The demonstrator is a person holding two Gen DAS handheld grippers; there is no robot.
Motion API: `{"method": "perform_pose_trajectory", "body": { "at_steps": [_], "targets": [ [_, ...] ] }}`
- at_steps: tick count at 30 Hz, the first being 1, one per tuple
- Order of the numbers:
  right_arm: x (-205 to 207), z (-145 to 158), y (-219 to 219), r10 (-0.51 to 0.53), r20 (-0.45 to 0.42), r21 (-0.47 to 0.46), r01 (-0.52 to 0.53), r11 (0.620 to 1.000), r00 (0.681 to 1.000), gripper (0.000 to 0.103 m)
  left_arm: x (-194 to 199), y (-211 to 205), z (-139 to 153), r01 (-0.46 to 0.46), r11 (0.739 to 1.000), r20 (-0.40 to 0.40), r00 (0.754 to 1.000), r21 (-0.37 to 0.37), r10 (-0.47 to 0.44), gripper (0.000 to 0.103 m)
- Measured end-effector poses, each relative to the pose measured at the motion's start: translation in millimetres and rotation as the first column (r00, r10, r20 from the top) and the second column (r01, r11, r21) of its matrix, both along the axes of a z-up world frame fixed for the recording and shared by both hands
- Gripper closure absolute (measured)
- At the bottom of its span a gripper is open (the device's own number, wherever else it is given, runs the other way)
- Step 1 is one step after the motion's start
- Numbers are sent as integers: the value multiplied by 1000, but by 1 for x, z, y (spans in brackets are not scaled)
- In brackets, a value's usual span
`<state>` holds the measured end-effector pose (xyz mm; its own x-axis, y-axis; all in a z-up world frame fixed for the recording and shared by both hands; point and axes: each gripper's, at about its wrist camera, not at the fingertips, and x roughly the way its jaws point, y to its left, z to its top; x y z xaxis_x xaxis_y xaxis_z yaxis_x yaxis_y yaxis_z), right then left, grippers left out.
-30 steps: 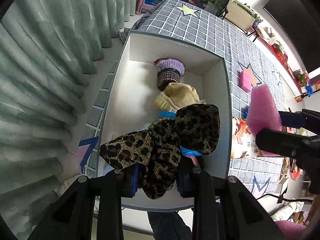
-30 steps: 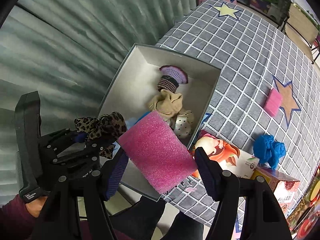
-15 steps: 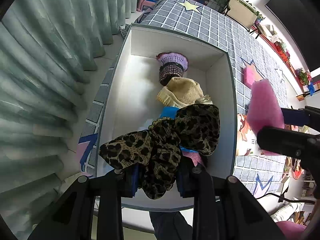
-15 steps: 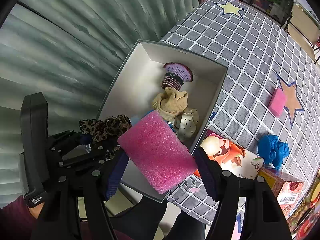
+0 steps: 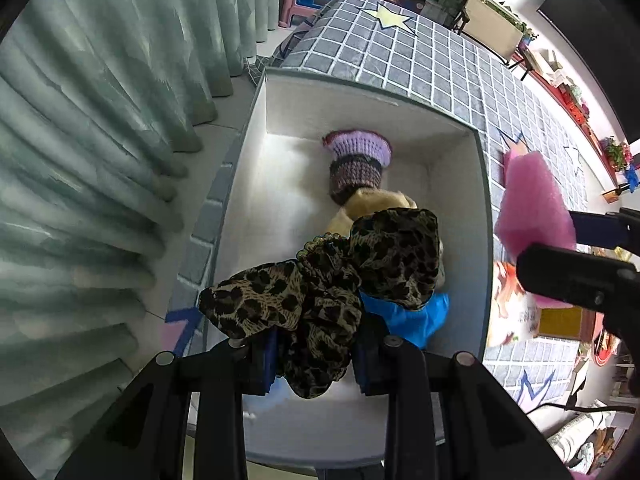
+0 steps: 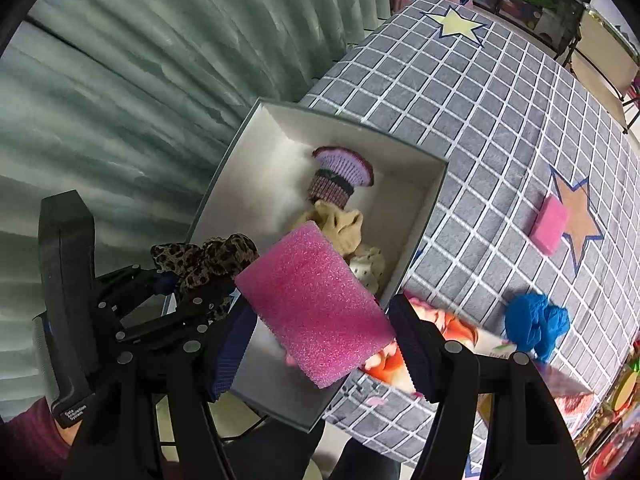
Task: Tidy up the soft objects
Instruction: 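Open both tools to drop the leopard scrunchie and pink foam block into the box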
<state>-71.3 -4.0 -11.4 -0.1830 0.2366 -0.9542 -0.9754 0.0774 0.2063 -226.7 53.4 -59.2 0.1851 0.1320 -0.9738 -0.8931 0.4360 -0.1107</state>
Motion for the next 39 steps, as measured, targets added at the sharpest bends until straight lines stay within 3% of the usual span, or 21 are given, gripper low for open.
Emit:
{"method": "perform_pose_trajectory", "body": {
  "at_steps": [11,30,31,34,36,38,39],
  "targets": [
    [8,-16,30,-13,19,-29,14,999,1000,33,8,26,-10,-18,1000,-28,999,5,18,71],
    [11,-27,48,-25,2,-53,25,998,1000,33,10,28,-19,-14,1000,-64,998,-5,14,67],
    [11,-27,48,-25,0,-53,25,998,1000,33,10,27,-19,-12,1000,-63,998,-9,12,66],
    [11,-27,49,-21,-4,-54,21,998,1000,33,12,26,-19,-4,1000,-54,999,-14,3,50],
    [11,-28,49,-19,-9,-56,18,998,1000,32,13,24,-15,5,1000,-60,998,6,-5,32],
    [10,-28,49,-21,-10,-58,20,998,1000,21,15,22,-11,11,1000,-53,999,23,-9,21],
    [10,-27,48,-24,-8,-55,23,998,1000,17,15,23,-10,11,1000,-43,999,29,-10,21]
  ]
}}
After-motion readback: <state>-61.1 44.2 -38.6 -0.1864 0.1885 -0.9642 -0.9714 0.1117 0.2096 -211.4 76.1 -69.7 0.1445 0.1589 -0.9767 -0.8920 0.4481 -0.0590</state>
